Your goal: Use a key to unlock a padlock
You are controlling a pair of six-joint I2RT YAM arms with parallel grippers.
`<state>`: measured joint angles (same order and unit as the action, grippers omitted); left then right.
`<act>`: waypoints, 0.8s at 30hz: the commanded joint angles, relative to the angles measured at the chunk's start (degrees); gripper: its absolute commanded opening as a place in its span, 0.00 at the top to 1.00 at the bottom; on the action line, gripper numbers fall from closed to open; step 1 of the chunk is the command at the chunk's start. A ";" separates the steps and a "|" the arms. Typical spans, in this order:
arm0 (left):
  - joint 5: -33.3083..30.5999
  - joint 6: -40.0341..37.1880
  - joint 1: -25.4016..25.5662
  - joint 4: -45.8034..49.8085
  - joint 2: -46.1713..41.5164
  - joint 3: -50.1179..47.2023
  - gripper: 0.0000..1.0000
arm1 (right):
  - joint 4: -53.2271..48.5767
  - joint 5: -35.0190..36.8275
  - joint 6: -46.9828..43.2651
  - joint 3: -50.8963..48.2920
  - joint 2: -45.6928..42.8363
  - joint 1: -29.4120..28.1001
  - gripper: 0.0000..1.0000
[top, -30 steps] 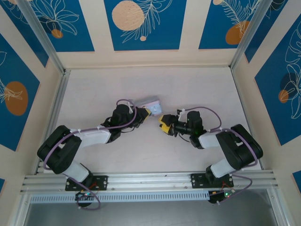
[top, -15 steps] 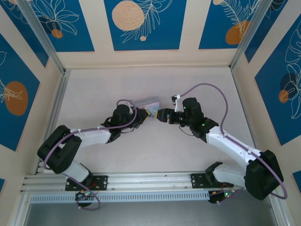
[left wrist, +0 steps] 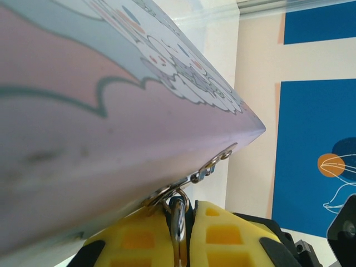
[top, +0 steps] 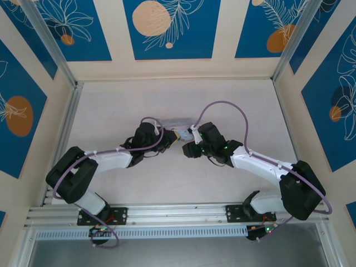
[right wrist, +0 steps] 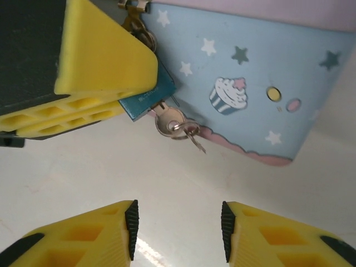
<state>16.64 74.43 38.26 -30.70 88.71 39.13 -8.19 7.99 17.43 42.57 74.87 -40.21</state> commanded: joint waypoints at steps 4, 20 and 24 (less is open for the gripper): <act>2.88 -1.41 -0.47 -0.72 0.32 2.70 1.00 | 1.27 4.64 -4.85 2.69 2.15 -1.27 0.56; 3.77 -1.14 -0.45 -1.25 1.10 3.05 1.00 | 2.51 6.60 -6.84 7.51 7.68 -2.92 0.57; 3.95 -1.13 -0.48 -1.29 0.94 3.05 1.00 | 2.86 6.82 -7.02 7.47 8.77 -2.79 0.58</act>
<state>18.65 74.39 38.26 -29.47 89.27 40.16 -6.63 13.56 11.84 48.56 82.85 -42.81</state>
